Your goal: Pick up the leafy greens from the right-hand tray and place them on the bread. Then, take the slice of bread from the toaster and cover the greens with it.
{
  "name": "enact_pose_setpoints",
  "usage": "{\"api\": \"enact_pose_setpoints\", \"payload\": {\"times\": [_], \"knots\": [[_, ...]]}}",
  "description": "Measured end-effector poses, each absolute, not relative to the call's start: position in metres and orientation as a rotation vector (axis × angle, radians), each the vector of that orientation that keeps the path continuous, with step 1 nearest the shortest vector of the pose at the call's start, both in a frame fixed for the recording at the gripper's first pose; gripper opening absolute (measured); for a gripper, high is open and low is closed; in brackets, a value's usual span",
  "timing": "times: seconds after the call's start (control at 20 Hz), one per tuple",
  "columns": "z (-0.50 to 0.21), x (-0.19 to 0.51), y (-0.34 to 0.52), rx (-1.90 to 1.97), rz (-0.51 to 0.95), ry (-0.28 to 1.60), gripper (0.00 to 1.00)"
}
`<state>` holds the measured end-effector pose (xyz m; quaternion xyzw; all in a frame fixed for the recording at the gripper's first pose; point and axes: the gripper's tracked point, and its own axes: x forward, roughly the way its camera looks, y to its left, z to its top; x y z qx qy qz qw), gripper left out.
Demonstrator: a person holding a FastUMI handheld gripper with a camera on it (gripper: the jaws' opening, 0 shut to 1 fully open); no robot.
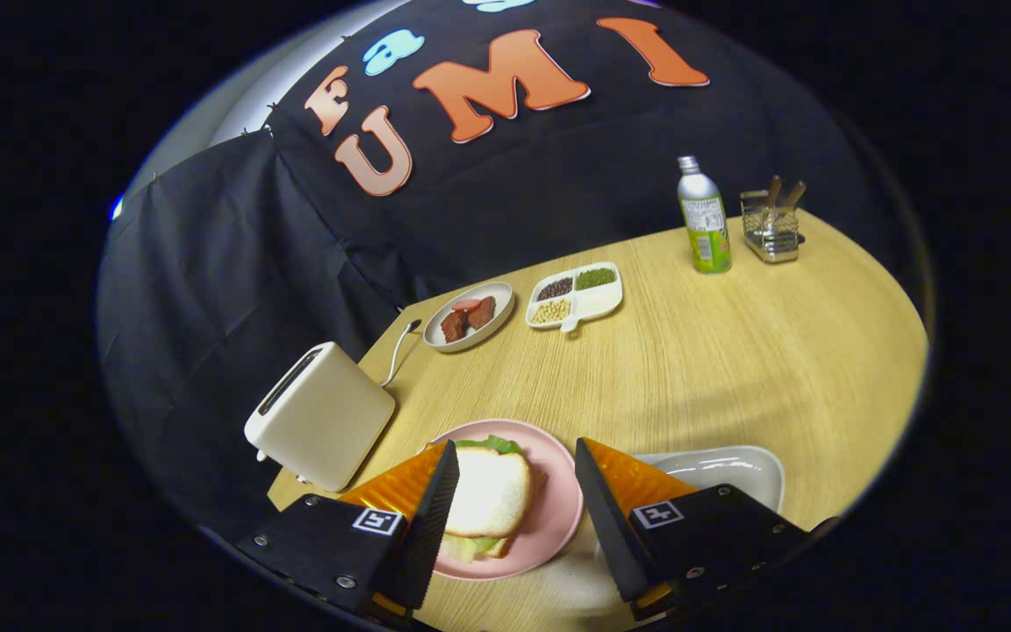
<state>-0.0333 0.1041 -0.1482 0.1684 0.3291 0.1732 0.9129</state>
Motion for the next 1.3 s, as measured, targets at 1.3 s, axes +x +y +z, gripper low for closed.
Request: {"api": "enact_pose_setpoints", "payload": {"times": [1.3], "knots": [[0.021, -0.021, 0.033, 0.024, 0.181, -0.060, 0.93]]}}
